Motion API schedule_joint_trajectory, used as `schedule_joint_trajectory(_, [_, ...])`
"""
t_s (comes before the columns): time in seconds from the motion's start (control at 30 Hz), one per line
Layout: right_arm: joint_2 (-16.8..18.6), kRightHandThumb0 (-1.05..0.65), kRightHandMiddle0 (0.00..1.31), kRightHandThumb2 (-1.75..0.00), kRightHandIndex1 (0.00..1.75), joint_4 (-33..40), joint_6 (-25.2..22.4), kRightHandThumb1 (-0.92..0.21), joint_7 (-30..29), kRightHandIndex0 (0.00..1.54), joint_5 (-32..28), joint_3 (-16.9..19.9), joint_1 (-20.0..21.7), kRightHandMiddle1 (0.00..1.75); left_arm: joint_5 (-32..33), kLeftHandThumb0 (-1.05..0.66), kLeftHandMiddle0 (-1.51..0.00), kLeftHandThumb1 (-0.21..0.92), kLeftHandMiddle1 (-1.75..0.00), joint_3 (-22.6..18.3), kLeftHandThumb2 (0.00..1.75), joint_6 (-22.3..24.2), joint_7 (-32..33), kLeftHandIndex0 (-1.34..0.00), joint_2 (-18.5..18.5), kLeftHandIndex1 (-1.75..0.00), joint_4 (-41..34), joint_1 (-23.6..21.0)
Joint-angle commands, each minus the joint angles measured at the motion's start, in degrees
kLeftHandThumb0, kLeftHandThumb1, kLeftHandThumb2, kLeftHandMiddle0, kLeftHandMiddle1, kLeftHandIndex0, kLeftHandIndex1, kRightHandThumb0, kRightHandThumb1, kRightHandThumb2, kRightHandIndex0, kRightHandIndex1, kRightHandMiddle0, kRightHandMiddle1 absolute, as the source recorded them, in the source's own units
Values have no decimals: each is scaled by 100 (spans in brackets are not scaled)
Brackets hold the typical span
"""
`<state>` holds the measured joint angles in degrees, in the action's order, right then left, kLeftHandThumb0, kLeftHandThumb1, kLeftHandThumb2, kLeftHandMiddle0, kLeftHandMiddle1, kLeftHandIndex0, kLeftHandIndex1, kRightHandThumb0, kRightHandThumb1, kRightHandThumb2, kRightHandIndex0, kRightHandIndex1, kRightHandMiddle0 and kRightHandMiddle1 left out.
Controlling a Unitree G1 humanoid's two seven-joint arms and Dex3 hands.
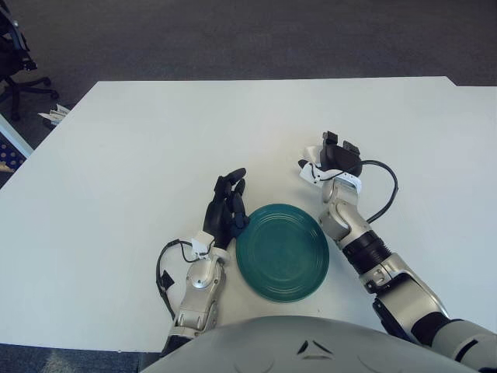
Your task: Put the charger into the plate.
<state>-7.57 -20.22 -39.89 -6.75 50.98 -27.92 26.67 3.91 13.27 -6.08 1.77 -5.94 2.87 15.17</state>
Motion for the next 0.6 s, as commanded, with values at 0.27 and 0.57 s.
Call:
schedule_joint_trajectory(0.27, [-192, -92, 0, -68, 2, -780, 365, -92, 40, 22, -70, -4, 428, 43, -51, -87, -36, 92, 0, 18, 90, 189, 80, -8, -160, -80, 202, 94])
schedule_joint_trajectory(0.57, [-165, -89, 0, -65, 1, -929, 367, -92, 62, 22, -152, 51, 563, 39, 26, -86, -38, 92, -1, 16, 89, 232, 45, -9, -176, -81, 161, 126])
